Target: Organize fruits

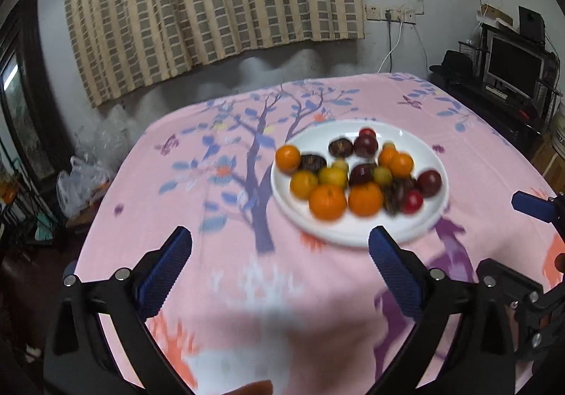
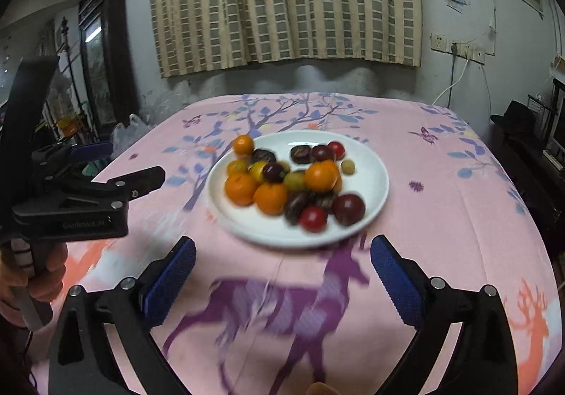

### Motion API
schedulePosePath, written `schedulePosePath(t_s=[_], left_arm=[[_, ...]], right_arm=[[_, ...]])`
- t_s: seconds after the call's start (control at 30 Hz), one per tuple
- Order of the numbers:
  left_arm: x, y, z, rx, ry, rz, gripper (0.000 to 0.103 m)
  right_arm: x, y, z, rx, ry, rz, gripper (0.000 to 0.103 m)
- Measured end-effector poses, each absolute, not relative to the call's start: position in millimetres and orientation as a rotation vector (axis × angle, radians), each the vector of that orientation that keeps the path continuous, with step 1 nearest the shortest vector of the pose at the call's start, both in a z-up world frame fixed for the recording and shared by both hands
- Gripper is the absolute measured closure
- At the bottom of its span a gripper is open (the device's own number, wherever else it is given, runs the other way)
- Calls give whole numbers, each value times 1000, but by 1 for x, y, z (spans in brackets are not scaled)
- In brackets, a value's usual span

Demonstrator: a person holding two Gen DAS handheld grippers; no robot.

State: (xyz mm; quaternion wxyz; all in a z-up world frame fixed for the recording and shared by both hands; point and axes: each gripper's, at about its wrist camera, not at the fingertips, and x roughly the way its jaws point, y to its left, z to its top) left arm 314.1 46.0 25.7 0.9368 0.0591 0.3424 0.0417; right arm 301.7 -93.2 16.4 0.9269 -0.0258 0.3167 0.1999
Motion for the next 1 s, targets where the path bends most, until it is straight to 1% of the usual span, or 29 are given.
schedulePosePath(t_s=[0.1,0.23,0.43,1.0], left_arm=[[278,54,13,78,726,104,5],[242,64,-9,43,729,122,5],[233,61,-26,69,720,126,5],[229,56,-29,57,727,100,5]], right_arm=[[267,-98,5,-70,640,401,3],[249,-102,-8,-77,681,416,3],[246,-110,-16,-76,702,377,3],[252,-113,-26,-101,742,328,3]])
